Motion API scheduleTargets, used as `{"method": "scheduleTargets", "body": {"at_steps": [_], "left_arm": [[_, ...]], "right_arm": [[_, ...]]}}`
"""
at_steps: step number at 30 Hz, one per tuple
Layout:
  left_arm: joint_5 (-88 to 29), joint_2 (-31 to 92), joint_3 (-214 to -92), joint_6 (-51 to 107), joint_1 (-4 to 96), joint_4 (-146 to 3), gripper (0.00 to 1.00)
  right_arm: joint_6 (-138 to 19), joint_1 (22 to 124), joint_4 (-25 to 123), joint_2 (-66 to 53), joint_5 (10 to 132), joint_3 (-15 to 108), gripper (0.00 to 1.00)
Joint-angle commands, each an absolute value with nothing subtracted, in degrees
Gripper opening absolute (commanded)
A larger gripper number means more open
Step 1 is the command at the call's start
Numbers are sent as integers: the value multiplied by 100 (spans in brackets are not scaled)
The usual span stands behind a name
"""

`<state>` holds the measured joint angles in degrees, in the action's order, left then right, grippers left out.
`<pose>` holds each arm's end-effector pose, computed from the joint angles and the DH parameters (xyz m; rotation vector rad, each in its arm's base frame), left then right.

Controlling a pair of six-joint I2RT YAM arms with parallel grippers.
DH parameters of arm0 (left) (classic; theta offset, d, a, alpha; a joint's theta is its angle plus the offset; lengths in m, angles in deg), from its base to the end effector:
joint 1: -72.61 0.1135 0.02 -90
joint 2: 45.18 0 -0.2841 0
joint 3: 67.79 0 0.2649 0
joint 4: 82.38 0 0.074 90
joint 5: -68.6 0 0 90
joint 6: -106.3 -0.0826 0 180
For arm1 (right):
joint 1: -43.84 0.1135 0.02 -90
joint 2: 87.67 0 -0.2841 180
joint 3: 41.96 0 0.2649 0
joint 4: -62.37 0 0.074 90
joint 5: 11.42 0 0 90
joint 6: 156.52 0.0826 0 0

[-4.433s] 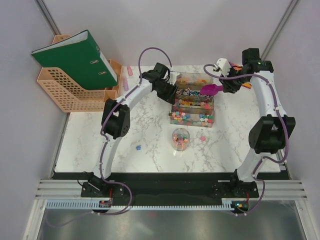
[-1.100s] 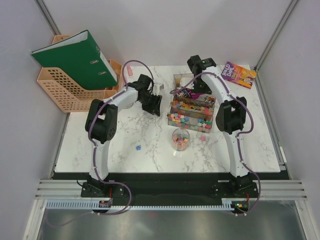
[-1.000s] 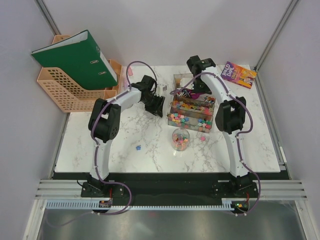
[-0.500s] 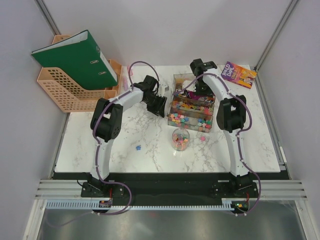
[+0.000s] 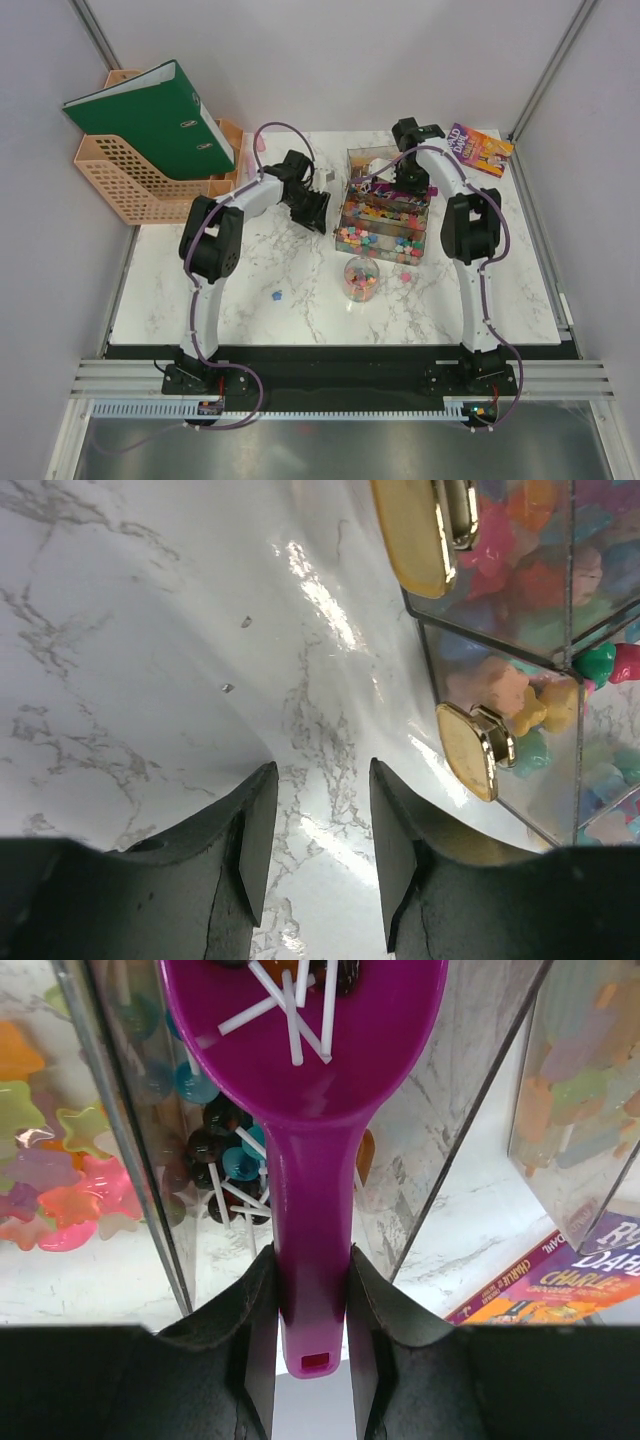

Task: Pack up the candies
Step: Scoop the fake candies from the storage box.

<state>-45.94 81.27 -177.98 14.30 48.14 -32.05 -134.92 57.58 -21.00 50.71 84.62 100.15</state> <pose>0.4430 -0.2393 0.1310 0.7483 2.6418 -0.6959 0.5118 0.1162 0.1658 -1.9717 2.2845 -0.2670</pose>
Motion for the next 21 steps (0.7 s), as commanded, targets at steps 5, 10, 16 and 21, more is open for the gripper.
{"method": "scheduleTargets", "body": {"at_steps": [5,10,16,21], "left_arm": [[-4399,8006,-17721,1094,5081,-3158,49],[-4347,8041,-17826,945,5239,-3044,49],[-4329,8006,-18028,646,5362,-2754,49],[-4294,8077,-18257,549,5432,-2587,49]], "right_arm": [[-13499,5720,-1954,4926,7243,9287,0],[-13341,5667,-1770,4751,6743,9014,0],[-13112,5509,-1375,4321,6092,8514,0],[-12884,5465,-840,4021,5688,7899,0]]}}
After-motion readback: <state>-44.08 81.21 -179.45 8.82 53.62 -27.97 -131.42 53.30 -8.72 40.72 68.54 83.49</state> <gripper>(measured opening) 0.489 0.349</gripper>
